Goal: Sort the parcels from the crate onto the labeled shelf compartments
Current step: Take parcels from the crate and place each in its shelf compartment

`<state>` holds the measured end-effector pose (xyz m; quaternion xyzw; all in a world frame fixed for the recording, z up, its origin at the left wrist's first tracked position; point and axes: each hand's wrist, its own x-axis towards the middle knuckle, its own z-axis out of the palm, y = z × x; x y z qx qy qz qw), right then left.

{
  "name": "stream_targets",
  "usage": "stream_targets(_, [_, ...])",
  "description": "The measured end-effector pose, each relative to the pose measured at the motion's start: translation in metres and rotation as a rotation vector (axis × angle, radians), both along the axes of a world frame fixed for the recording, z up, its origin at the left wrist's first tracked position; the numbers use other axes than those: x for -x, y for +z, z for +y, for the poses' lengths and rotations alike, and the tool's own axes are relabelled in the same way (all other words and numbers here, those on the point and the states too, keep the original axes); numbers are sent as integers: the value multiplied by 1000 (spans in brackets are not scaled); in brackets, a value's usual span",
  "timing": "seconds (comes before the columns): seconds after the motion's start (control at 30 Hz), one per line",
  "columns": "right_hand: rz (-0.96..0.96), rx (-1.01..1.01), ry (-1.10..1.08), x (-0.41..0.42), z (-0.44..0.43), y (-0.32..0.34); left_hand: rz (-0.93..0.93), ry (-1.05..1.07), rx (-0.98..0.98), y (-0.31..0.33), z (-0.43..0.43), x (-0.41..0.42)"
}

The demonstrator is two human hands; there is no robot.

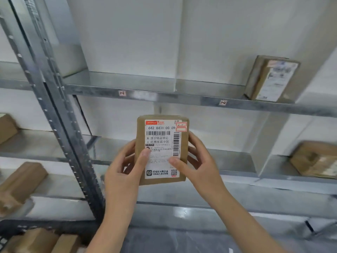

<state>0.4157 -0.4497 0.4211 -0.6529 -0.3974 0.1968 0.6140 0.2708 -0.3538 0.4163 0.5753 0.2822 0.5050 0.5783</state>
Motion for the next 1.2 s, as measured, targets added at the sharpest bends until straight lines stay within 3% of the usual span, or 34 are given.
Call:
stream_targets(0.7, [-16, -44, -174, -209, -327, -6, 58, -217, -51, 9, -303, -223])
stream_targets(0.97, [-41, 17, -308, -256, -383, -17, 82, -325, -32, -1, -346, -285])
stream_targets(1.2, [17, 27, -388, -310, -382, -30, 84, -394, -20, -14, -337, -348])
